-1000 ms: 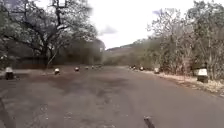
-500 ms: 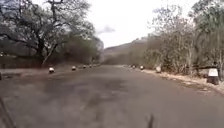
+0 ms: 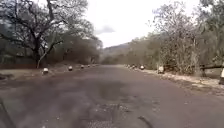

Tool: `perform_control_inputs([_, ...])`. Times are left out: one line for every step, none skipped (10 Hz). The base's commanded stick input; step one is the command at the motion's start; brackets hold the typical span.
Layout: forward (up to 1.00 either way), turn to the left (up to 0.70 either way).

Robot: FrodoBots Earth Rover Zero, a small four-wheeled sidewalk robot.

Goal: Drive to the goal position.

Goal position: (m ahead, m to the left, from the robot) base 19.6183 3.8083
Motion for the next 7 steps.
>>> perform_control_inputs([1.00,0.00])
perform_control_inputs([1.00,0.00])
perform_control_inputs([1.00,0.00])
perform_control_inputs([1.00,0.00])
perform_control_inputs([1.00,0.00])
perform_control_inputs([1.00,0.00])
perform_control_inputs([1.00,0.00])
